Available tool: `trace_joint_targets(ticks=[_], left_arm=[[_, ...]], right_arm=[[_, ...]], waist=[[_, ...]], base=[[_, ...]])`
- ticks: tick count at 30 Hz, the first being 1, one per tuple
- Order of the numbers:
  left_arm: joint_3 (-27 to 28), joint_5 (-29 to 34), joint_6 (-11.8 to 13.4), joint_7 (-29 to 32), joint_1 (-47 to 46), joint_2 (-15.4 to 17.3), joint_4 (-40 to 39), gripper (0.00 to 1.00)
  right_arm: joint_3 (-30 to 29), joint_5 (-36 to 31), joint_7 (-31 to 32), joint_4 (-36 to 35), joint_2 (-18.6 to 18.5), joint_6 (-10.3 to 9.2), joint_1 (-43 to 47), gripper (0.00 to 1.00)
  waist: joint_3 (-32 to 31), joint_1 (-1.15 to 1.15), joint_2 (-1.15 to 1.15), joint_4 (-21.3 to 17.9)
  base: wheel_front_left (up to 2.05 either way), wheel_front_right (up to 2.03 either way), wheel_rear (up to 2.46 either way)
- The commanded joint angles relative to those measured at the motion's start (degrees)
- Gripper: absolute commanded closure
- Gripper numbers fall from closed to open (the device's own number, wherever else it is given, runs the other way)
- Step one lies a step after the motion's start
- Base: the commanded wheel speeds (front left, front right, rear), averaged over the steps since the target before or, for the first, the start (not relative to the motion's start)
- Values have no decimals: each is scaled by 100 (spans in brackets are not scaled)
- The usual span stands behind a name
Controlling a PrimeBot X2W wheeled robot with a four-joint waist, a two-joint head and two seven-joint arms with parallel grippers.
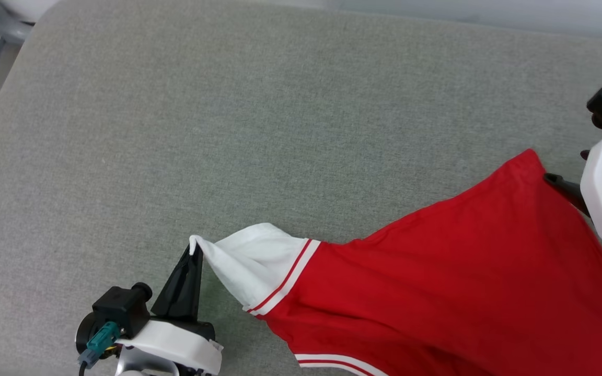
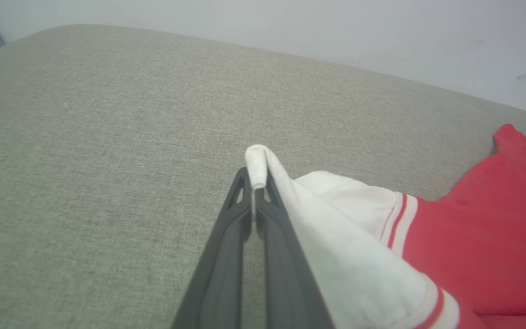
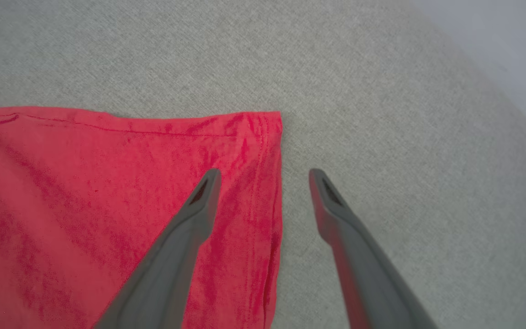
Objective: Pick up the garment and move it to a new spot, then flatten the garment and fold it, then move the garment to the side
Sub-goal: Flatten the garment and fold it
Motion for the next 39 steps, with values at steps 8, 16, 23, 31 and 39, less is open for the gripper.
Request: trace_joint_targets(ticks=[8,16,23,31,39], left_arm=[[-98,82,-88,-109,-361,-141,27,100],[-108,173,-94,-157,-510,-238,65,100],[-34,170,-68,-175,-437,-193,119,100],[59,196,-53,-158,-414,-3,91,100],[287,121,45,-78,-543,190,-267,100]], right_arm=[[790,-122,156,917,-68,-6,-713,0],[1957,186,-42,1588,-177,-2,-565,0],[2142,345,-690,1740,-124,-5,-957,100],[2047,602,-1640,1825,32,-6,-1399,100],[1732,808,-2611,1591,93,-6,-1131,100]], waist=[[513,-1,0,303],[727,-1,0,395],[574,-1,0,242],[154,-1,0,-18],[-244,-1,0,-253]], base=[[0,0,0],[0,0,0],[0,0,0],[0,0,0],[0,0,0]])
